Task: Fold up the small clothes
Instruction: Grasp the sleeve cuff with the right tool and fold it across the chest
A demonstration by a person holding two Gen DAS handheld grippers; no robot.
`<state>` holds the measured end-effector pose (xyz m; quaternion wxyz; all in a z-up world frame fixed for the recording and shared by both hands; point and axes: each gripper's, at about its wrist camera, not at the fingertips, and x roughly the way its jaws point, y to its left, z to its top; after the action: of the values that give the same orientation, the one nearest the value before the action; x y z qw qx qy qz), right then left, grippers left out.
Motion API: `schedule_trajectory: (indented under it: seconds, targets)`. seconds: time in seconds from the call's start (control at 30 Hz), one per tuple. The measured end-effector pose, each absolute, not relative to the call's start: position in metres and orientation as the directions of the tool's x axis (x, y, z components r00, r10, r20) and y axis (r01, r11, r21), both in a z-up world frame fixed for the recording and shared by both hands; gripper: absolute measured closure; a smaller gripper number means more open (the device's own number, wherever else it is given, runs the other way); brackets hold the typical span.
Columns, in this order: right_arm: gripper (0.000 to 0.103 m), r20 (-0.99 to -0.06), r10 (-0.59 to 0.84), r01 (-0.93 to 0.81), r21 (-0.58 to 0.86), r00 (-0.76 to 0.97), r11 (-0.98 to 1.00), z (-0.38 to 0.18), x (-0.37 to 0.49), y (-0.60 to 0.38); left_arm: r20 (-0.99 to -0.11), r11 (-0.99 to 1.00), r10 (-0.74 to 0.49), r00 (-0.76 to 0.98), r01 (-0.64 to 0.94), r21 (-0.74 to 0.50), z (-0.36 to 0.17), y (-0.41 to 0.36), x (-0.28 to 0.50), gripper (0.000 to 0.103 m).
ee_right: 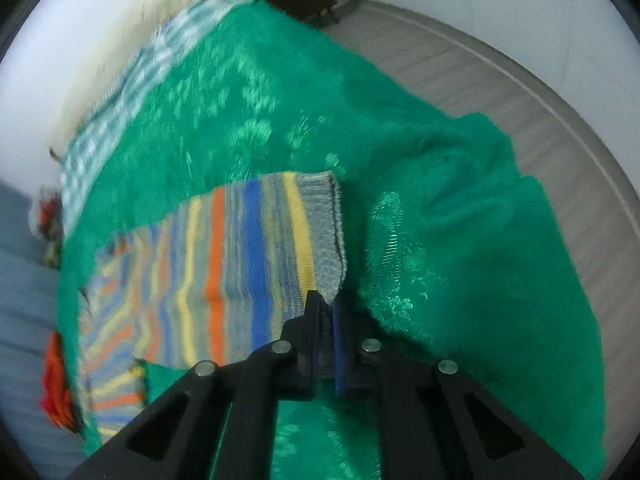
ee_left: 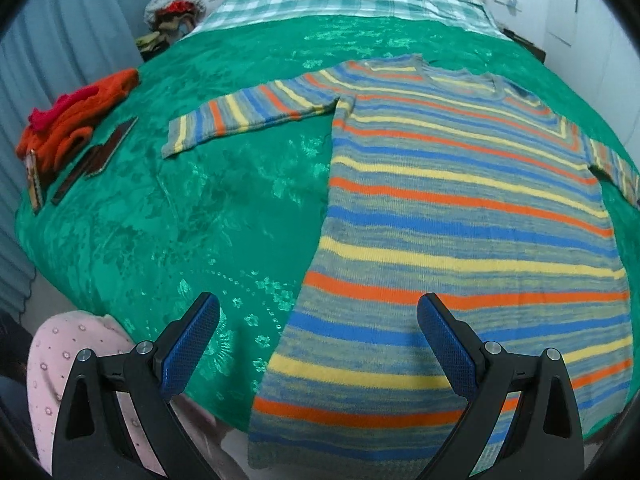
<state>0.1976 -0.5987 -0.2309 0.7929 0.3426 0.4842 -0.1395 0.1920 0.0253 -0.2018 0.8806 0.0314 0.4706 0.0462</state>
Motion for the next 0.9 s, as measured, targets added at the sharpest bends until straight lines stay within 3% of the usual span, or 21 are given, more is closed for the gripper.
schedule_trajectory:
  seconds: [0.2, 0.37, 0.47, 0.5, 0.53, 0.6, 0.73, 0.9]
  targets:
    - [0.098, -0.750, 0.044, 0.393, 0.394, 0.660, 0.831, -0.134, 0.201, -0.551, -0.822, 0.995, 0.100, 0.560, -0.034, 0.098, -0.203, 0.023, 0.191, 0.003]
    - [0.098, -0.687, 0.231, 0.055, 0.366, 0.689, 0.929, -0.071, 0.253, -0.428, -0.816, 0.995, 0.086, 0.572, -0.016, 0.094, -0.201, 0.020, 0.193, 0.003]
    - [0.096, -0.679, 0.370, -0.094, 0.407, 0.634, 0.909, -0.077, 0.282, -0.362, -0.813, 0.996, 0.079, 0.577, -0.021, 0.082, -0.198, 0.023, 0.192, 0.003]
    - [0.090, -0.648, 0.479, -0.153, 0.493, 0.592, 0.856, -0.089, 0.296, -0.340, -0.815, 0.997, 0.077, 0.574, -0.024, 0.077, -0.199, 0.024, 0.193, 0.003]
    - [0.063, -0.629, 0.546, -0.181, 0.549, 0.553, 0.816, -0.099, 0.304, -0.327, -0.818, 0.997, 0.077, 0.570, -0.030, 0.073, -0.199, 0.026, 0.193, 0.003]
    - [0.031, -0.639, 0.575, -0.177, 0.576, 0.511, 0.798, -0.117, 0.315, -0.307, -0.824, 0.997, 0.075, 0.561, -0.042, 0.062, -0.200, 0.030, 0.193, 0.003]
    - [0.032, -0.602, 0.582, -0.132, 0.624, 0.547, 0.770, -0.126, 0.315, -0.330, -0.826, 0.998, 0.062, 0.561, -0.062, 0.032, -0.200, 0.037, 0.191, 0.003]
    - [0.033, -0.676, 0.551, 0.001, 0.632, 0.490, 0.775, -0.163, 0.307, -0.362, -0.833, 0.999, 0.050, 0.551, -0.034, 0.037, -0.205, 0.030, 0.196, 0.003]
